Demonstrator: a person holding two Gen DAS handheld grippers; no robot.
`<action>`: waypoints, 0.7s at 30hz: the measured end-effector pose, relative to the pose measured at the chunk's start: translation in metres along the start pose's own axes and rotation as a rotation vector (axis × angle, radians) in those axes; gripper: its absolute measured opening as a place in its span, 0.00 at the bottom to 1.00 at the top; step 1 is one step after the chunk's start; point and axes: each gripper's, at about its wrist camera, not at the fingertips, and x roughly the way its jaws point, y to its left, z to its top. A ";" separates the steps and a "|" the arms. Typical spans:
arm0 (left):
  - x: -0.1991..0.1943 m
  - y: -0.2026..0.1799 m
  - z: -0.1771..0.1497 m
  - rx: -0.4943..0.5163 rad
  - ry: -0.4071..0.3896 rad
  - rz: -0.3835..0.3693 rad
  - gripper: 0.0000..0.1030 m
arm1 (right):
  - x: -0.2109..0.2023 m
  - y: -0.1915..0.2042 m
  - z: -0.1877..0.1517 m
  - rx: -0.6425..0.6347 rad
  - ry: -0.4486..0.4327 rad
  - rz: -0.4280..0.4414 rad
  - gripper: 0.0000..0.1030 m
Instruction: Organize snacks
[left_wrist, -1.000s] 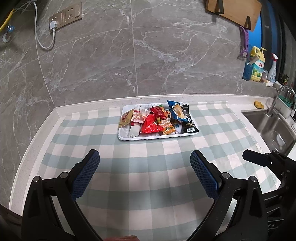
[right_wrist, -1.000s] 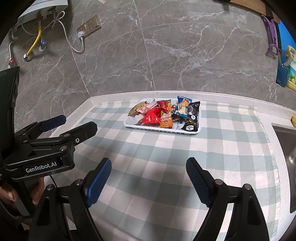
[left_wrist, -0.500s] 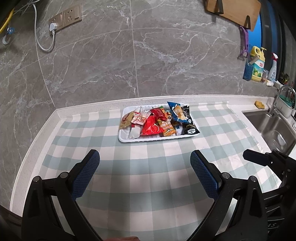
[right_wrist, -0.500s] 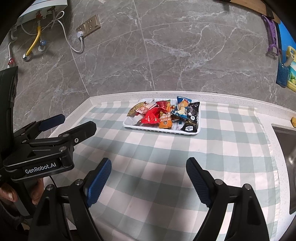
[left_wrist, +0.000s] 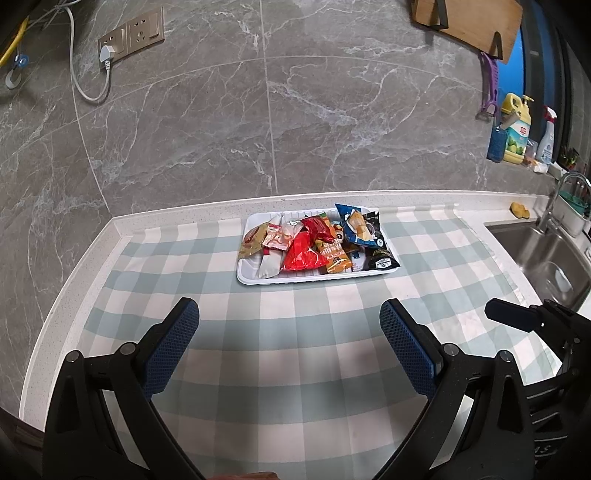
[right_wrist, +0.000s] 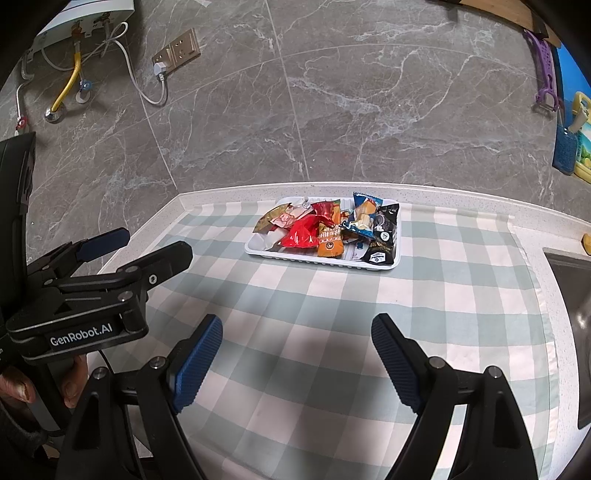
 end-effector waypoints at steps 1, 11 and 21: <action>0.000 0.000 0.000 0.000 0.000 0.000 0.97 | 0.000 0.000 0.000 0.001 0.000 0.001 0.82; 0.000 0.000 0.000 0.000 -0.001 -0.001 0.97 | 0.001 0.000 0.000 0.000 0.000 0.000 0.82; 0.001 0.000 0.001 0.000 -0.001 0.000 0.97 | 0.001 0.000 -0.001 0.001 -0.001 0.000 0.82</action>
